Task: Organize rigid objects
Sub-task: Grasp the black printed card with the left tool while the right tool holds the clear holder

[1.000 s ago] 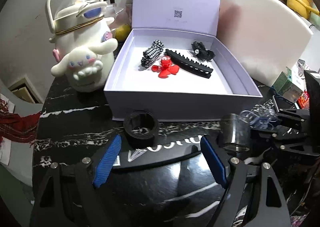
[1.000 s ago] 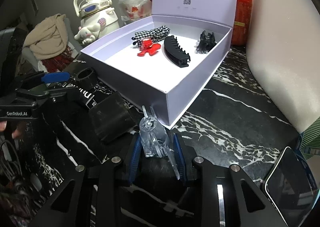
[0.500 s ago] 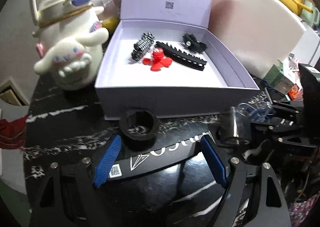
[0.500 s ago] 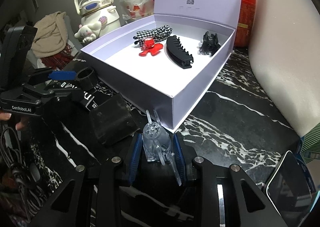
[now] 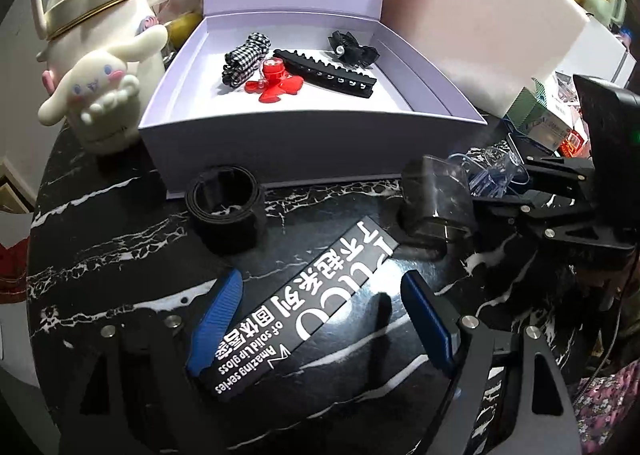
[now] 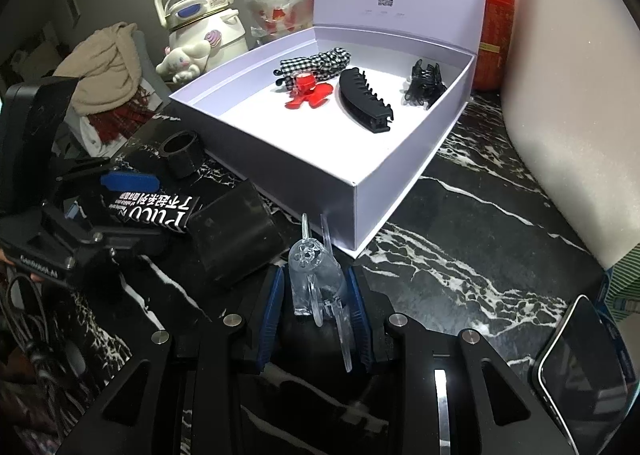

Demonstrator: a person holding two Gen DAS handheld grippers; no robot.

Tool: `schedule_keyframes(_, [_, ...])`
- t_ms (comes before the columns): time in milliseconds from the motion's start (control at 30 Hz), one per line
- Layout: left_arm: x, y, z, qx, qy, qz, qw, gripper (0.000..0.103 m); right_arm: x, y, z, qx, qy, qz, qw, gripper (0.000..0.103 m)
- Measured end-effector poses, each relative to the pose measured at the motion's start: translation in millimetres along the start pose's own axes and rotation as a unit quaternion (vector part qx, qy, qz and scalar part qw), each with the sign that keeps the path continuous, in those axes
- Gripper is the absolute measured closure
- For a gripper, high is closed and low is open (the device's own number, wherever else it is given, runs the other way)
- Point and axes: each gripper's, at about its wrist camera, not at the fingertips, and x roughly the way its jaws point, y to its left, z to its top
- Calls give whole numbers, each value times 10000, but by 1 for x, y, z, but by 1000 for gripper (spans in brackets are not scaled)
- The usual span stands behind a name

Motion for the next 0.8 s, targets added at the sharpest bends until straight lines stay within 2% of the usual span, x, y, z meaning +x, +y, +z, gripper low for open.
schedule_keyframes(133, [0,-3,-4,-35,-140,245,9996,21,-1,0,-1,4,-3,-6,10000,70])
schedule_keyframes(200, [-1,-1,-6,-159,-222,262,9993,21,-2,-2,-2,94,-53,23,9999,76])
schedule_keyframes(300, [-4,-3,-9,-239,-264,231,9991,24,-3,-4,-4,147,-103,49,9998,76])
schedule_keyframes(467, [-9,-13,-16,-149,-277,397,9987,50,-6,-1,-8,106,-63,40,9999,76])
schedule_keyframes(500, [-11,-14,-17,-188,-302,418,9985,55,-7,-1,-9,120,-55,49,9999,76])
schedule_keyframes(567, [-14,-12,-20,-323,-333,458,9979,71,-8,0,-10,125,-34,45,9999,76])
schedule_keyframes(600, [-15,-11,-21,-380,-332,441,9978,75,-8,0,-11,123,-29,32,9999,76])
schedule_keyframes(733, [-21,-13,-26,-567,-388,237,9974,77,-11,0,-15,165,-37,-47,9998,76])
schedule_keyframes(800, [-23,-18,-28,-528,-375,356,9973,77,-13,1,-18,151,-35,-49,9999,76])
